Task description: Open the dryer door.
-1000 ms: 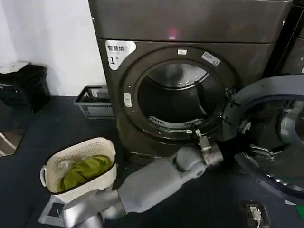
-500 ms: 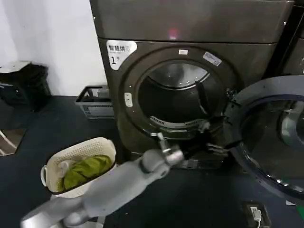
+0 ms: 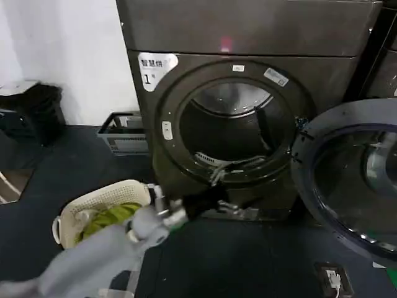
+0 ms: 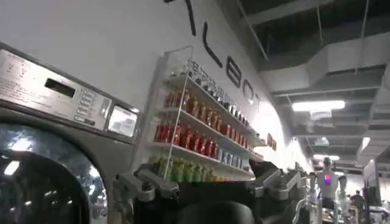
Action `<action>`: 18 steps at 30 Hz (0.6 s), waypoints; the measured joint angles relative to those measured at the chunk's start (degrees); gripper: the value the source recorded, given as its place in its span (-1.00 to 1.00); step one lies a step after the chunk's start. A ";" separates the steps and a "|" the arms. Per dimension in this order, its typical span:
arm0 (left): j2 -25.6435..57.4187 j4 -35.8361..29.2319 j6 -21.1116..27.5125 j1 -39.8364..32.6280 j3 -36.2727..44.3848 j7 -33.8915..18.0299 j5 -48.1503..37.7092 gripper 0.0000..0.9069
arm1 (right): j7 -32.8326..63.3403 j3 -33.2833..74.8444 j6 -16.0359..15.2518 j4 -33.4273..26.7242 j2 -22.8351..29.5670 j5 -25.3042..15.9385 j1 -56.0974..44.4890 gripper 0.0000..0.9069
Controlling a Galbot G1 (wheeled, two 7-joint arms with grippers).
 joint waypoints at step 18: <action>22.00 -10.41 2.06 17.22 -14.18 0.89 10.72 1.00 | 0.10 2.41 0.40 1.08 -0.30 -5.02 0.72 1.00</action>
